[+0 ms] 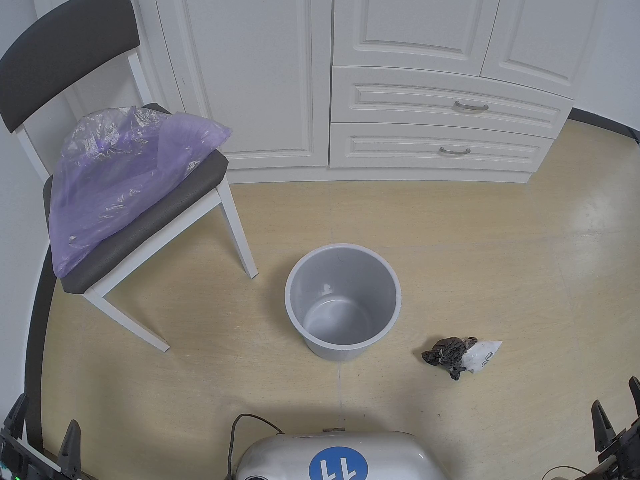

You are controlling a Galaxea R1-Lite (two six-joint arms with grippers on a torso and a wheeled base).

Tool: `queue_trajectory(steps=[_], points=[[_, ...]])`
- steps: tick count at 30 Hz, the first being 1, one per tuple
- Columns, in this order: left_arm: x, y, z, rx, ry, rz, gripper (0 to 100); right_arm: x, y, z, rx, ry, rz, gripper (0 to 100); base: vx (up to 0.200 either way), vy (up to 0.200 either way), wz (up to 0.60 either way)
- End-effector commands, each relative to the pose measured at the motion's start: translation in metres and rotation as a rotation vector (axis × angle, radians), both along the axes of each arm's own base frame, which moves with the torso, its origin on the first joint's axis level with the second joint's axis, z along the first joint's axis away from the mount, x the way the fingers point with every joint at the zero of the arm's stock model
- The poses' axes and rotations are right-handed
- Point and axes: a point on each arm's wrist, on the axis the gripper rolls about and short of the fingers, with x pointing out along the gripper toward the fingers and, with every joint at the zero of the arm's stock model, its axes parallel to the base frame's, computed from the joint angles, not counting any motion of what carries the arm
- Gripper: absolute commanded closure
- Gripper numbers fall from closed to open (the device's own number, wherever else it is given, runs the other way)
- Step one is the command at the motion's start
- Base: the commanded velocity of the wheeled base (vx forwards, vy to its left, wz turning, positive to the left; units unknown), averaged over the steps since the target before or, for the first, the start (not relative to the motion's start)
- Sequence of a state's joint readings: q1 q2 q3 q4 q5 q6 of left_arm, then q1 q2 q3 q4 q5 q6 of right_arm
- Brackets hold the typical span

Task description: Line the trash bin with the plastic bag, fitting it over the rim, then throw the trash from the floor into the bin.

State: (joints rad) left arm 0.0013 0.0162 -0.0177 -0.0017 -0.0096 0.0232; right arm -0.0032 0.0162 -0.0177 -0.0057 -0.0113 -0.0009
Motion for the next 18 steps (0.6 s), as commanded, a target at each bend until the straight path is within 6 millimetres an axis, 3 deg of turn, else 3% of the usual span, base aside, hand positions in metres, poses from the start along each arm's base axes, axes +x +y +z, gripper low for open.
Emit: queue_trajectory(steps=[1,18], points=[[0.0001,-0.0002,-0.005,0.011,-0.002,-0.004,0,0.0001,0.0,-0.0052,-0.007,0.001,-0.001,0,0.0,0.0,0.0],[0.0001,0.0003,-0.0048,0.0,-0.003,0.019,0,0.0001,0.0001,-0.0051,-0.008,0.0,0.004,0,0.0,0.0,0.0]])
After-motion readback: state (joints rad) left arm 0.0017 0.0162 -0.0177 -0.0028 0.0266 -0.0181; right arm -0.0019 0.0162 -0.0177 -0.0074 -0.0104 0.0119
